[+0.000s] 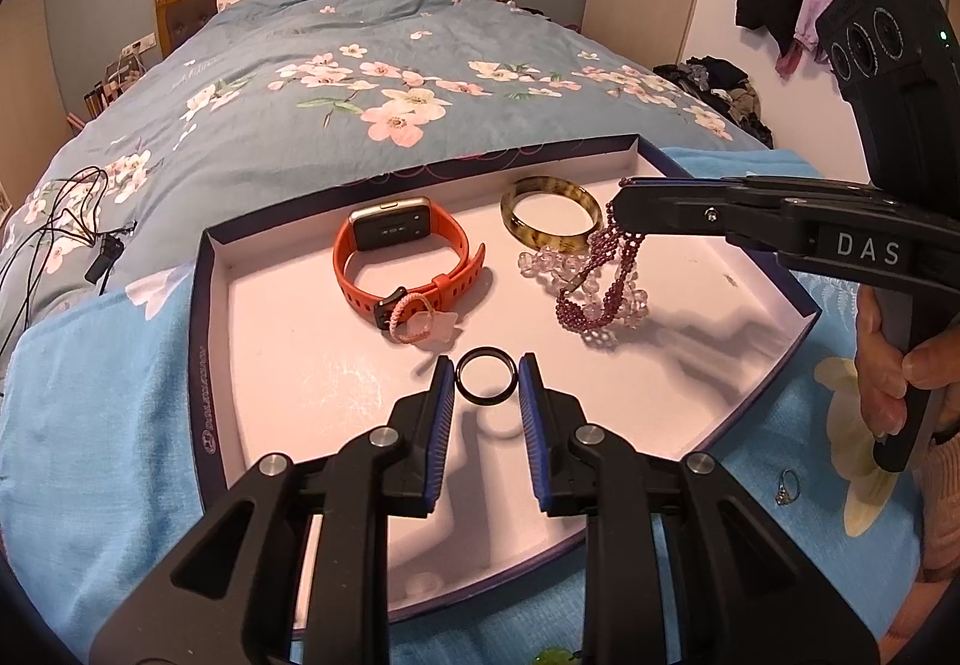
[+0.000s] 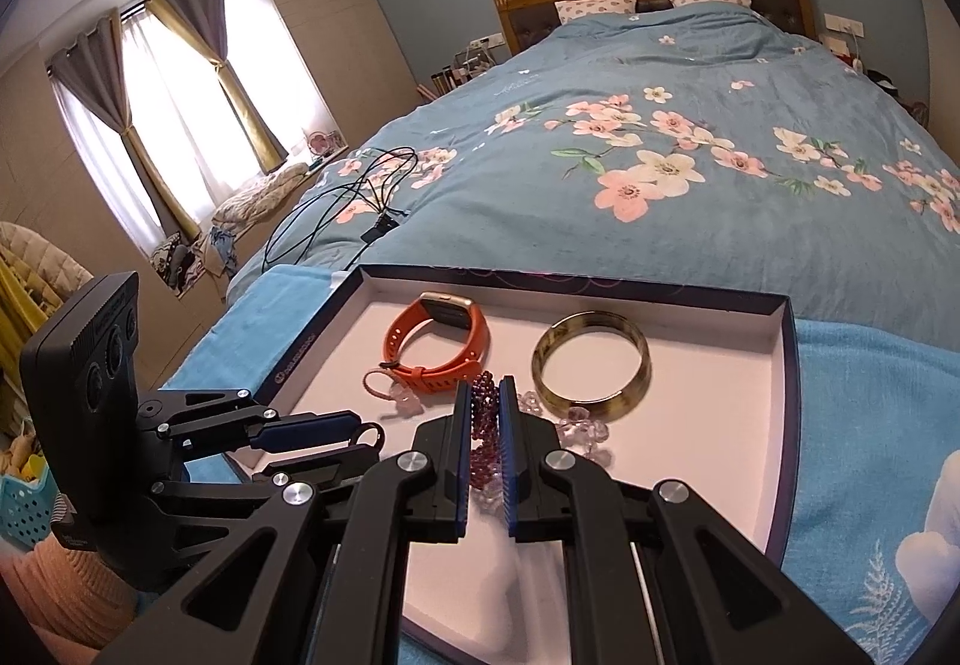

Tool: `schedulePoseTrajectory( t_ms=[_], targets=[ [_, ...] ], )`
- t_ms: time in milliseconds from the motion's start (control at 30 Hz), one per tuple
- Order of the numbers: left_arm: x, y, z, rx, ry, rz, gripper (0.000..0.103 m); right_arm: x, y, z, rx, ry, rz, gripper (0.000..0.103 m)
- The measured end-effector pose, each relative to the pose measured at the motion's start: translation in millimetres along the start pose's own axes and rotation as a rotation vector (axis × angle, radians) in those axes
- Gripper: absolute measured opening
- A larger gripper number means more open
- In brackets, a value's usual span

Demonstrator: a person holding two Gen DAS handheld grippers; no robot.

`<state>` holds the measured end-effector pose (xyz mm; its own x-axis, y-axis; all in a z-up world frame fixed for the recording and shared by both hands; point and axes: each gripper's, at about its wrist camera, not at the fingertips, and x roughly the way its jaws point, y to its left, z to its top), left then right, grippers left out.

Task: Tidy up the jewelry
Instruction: 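Lower the necklace into the box and open the right tool while the left tool releases the black ring there, then grasp the green stone ring with the left tool while the right tool moves toward the silver ring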

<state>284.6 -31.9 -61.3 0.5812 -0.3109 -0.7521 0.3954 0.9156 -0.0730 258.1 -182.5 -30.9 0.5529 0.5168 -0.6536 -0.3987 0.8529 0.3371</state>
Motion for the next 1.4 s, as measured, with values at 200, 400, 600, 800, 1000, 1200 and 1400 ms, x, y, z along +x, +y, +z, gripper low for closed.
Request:
schedulePoseTrajectory(
  t_ms=[200, 400, 600, 800, 1000, 1200, 1400],
  targets=[
    [6, 2, 3, -0.010, 0.008, 0.008, 0.022, 3, -9, -1, 0.024, 0.006, -0.023, 0.007],
    [15, 4, 4, -0.020, 0.021, 0.018, 0.022, 6, -17, -4, 0.042, 0.021, -0.044, 0.007],
    [22, 6, 4, -0.031, 0.035, 0.024, 0.022, 9, -21, -6, 0.049, 0.033, -0.056, 0.008],
    [22, 7, 4, -0.042, 0.030, 0.020, 0.023, 11, -24, -8, 0.055, 0.046, -0.073, 0.011],
    [8, 13, 3, -0.076, -0.010, 0.021, 0.032, 4, -26, -10, 0.067, 0.031, -0.094, 0.014],
    [-25, 16, -1, -0.095, -0.079, 0.035, 0.037, -11, -24, -13, 0.058, 0.004, -0.109, 0.023],
    [-71, 15, -20, -0.105, -0.166, 0.016, 0.038, -45, -6, -29, 0.010, -0.041, -0.068, 0.034]
  ],
)
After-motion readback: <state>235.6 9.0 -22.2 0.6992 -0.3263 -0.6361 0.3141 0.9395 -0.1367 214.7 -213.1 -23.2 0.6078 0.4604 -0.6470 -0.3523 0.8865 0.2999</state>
